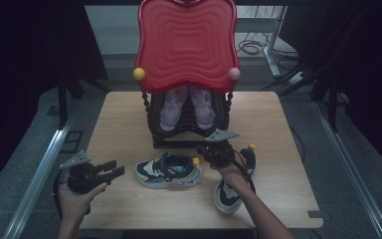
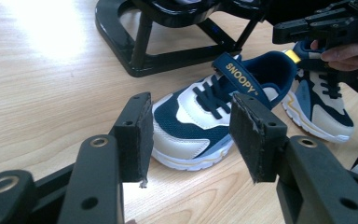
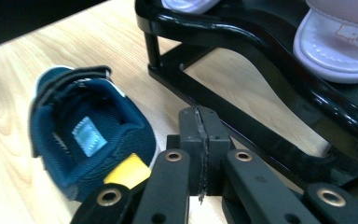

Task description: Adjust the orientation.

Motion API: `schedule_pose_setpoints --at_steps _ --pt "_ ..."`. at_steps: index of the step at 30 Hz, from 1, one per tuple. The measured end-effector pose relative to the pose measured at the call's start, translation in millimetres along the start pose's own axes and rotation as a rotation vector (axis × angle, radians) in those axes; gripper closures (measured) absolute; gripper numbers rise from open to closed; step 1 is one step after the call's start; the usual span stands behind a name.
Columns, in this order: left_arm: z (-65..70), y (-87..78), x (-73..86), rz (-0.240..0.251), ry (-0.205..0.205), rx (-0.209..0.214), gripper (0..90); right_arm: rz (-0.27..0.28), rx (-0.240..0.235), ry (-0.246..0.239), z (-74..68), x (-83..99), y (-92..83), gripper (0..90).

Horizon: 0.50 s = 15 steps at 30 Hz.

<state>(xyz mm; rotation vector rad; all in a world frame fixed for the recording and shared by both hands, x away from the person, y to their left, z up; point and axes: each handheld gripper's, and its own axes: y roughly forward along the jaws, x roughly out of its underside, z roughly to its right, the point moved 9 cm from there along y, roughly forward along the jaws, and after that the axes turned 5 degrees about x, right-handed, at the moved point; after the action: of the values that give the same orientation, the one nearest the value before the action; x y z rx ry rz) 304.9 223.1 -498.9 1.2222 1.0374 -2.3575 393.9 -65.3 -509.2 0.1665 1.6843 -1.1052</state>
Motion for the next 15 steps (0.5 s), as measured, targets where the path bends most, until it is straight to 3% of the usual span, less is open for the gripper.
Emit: schedule_pose_setpoints --at_steps 3,7,15 --pt "-2.0 0.1 1.1 -0.002 -0.008 -0.005 49.6 -0.012 0.004 0.019 -2.6 -1.6 1.3 89.9" --pt "-0.5 0.0 0.9 -0.001 -0.006 -0.002 49.5 -0.032 0.016 -0.01 -9.6 -2.2 4.9 89.9" --pt "-2.2 -0.6 1.4 0.003 -0.016 0.003 49.4 -0.061 0.017 -0.014 -13.9 2.5 18.6 89.9"
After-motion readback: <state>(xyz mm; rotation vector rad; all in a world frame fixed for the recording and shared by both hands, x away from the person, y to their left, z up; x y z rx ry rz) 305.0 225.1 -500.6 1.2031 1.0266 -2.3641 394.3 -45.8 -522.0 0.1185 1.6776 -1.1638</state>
